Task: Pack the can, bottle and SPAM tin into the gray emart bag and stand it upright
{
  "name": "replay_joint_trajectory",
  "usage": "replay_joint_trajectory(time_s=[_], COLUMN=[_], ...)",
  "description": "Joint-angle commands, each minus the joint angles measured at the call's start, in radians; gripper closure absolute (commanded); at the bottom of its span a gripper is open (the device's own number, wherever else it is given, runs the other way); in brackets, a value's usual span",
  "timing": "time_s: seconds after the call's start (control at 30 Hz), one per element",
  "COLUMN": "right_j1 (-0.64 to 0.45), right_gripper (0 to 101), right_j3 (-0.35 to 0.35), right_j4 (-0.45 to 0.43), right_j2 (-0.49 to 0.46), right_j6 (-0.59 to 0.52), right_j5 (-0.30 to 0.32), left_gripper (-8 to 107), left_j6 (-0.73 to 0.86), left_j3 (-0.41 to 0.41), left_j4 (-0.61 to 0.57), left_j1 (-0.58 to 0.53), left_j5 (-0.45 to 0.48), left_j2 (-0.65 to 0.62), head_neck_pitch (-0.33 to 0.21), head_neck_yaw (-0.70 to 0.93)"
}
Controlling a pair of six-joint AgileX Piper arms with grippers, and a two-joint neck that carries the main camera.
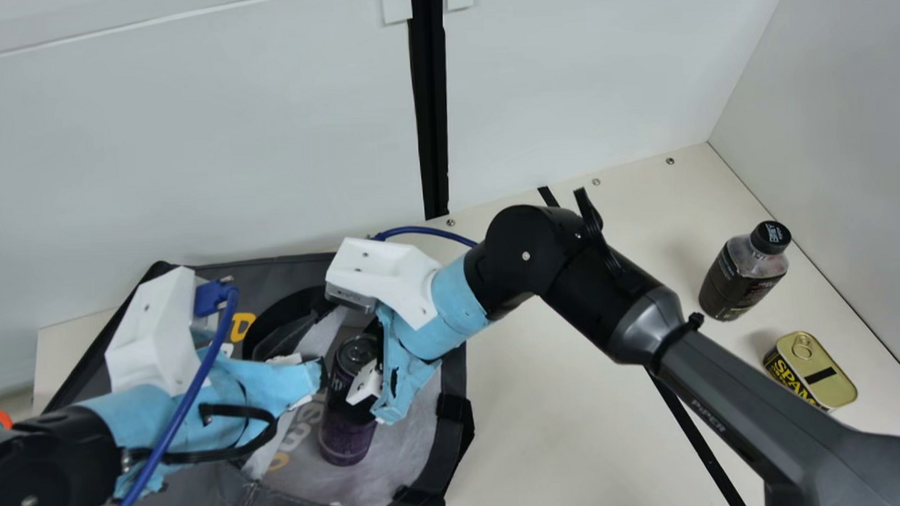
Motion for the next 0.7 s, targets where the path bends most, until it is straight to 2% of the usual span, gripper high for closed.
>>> replay_joint_trajectory(time_s=[0.0,0.3,0.67], right_j1=[-0.002,-0.009,-0.029], right_gripper=[38,8,6], right_j3=[-0.004,-0.016,-0.015], right_j4=[0.000,0.011,0.018], right_j2=[0.002,0.004,-0.023], right_j6=[-0.003,-0.010,-0.028], right_j5=[0.002,0.011,0.037], left_gripper=[107,107,107], left_j6=[0.000,0.000,0.000], left_j3=[0.000,0.000,0.000], left_j4=[0.000,0.000,0.000], left_j1=[0.000,0.000,0.000], left_j5=[0.000,0.000,0.000], left_j2=[0.000,0.000,0.000], head_neck_pitch=[-0.023,-0.023,-0.023], head_neck_yaw=[-0.001,-0.001,-0.001])
